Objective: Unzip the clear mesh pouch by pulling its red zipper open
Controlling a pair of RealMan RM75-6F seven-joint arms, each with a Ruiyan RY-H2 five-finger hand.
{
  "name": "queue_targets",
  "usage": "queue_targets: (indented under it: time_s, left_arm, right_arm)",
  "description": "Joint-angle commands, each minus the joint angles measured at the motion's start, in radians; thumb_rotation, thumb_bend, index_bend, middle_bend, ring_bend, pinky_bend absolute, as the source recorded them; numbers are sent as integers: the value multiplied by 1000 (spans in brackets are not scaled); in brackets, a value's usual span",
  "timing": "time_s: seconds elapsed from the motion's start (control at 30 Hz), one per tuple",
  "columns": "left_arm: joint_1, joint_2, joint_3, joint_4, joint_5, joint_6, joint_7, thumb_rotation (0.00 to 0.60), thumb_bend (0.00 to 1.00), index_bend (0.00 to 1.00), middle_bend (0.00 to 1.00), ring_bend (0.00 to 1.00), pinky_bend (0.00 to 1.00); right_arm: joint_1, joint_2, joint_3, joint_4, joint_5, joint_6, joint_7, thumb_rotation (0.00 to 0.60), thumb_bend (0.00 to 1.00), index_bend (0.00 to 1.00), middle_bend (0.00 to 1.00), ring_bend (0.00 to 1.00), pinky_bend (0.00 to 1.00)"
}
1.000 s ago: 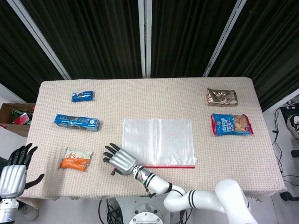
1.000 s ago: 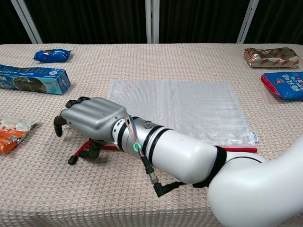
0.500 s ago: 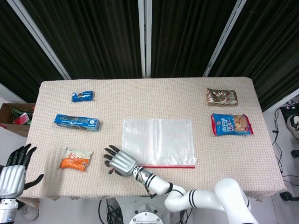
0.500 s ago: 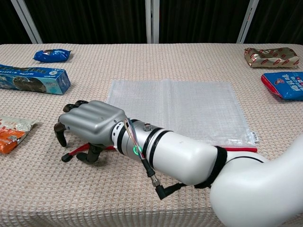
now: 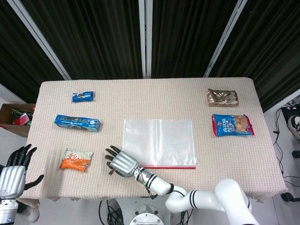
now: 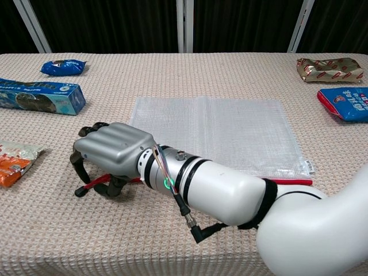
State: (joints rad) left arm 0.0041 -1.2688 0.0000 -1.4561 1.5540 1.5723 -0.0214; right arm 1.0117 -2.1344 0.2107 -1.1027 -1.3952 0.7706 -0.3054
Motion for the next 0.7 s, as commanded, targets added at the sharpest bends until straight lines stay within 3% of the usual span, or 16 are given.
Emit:
queue_targets:
  time_s: [0.03,0.43,0.7]
  left_arm:
    - [0,-1,0,1,-1,-1,-1,600,154,113,60,40,106]
    - [-6,-2,4,4,3,-14,-13,600,155,113,60,39,106]
    - [-69,-5,1,8,47,-72,-142,600,155,113,60,39,106]
  right_arm:
    - [2,-3,-1,2,2,-2,3,600,361,507,206,0,0]
    - [-1,-10,-18,7,-36,45,34,600,462,710,267,0,0]
    - [-54,70,-62,-98,-128,179,88,600,477,815,276,0,0]
